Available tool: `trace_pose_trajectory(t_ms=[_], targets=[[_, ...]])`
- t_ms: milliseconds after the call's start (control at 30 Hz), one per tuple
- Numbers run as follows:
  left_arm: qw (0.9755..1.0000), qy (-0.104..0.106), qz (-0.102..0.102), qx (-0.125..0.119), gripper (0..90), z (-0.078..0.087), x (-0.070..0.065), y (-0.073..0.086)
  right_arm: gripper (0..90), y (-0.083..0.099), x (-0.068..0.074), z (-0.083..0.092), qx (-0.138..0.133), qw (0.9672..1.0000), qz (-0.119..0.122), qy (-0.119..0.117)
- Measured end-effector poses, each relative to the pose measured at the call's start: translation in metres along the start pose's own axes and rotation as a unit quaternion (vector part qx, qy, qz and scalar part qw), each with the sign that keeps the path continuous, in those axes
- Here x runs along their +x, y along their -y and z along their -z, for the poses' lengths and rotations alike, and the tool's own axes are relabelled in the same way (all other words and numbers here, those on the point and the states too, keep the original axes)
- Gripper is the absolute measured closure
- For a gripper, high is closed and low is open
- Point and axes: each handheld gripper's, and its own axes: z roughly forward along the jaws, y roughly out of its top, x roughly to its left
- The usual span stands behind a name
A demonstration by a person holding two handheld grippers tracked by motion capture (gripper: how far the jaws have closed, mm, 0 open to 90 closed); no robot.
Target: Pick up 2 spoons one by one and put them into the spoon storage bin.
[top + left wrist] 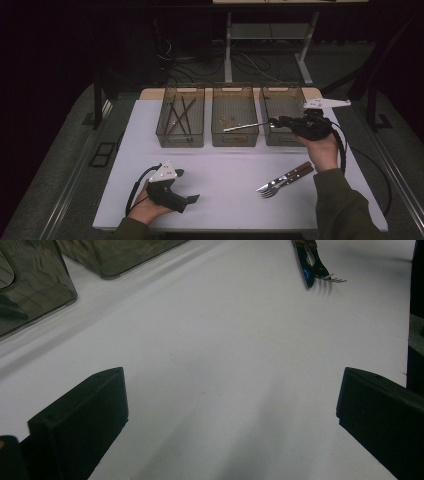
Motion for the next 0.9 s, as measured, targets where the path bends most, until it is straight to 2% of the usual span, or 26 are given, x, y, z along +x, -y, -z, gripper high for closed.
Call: trace_pose_trajectory(t_ms=[67,267,567,767,800,867,900], targets=[[1.0,0.001,-0.001,0.0,0.0,0.0,0.0,0.0,88.2,-0.005,-0.001,-0.008,0.002,1.0,-0.005,0.002],[1.0,0.002,0.0,0.001,0.0,0.0,-0.001,0.0,88.1,-0.015,0.0,-0.04,0.036,0.9993,-0.011,0.003],[1.0,0.005,0.001,0.002,0.0,-0.001,-0.002,0.0,88.0,-0.022,0.0,-0.081,0.094,0.9954,0.014,0.013],[1.0,0.008,-0.001,0.004,0.0,-0.002,-0.002,-0.001,87.1,-0.03,-0.005,-0.103,0.122,0.9922,0.017,0.021],[1.0,0.007,-0.003,0.004,0.0,-0.002,-0.002,-0.001,85.1,-0.031,-0.005,-0.106,0.122,0.9921,0.018,0.023],[1.0,0.007,-0.004,0.003,0.0,-0.002,-0.002,-0.001,71.3,-0.032,-0.008,-0.111,0.105,0.994,0.012,0.027],[1.0,0.007,-0.005,0.003,0.0,-0.002,-0.001,-0.001,69.4,-0.033,-0.009,-0.112,0.103,0.9942,0.008,0.031]])
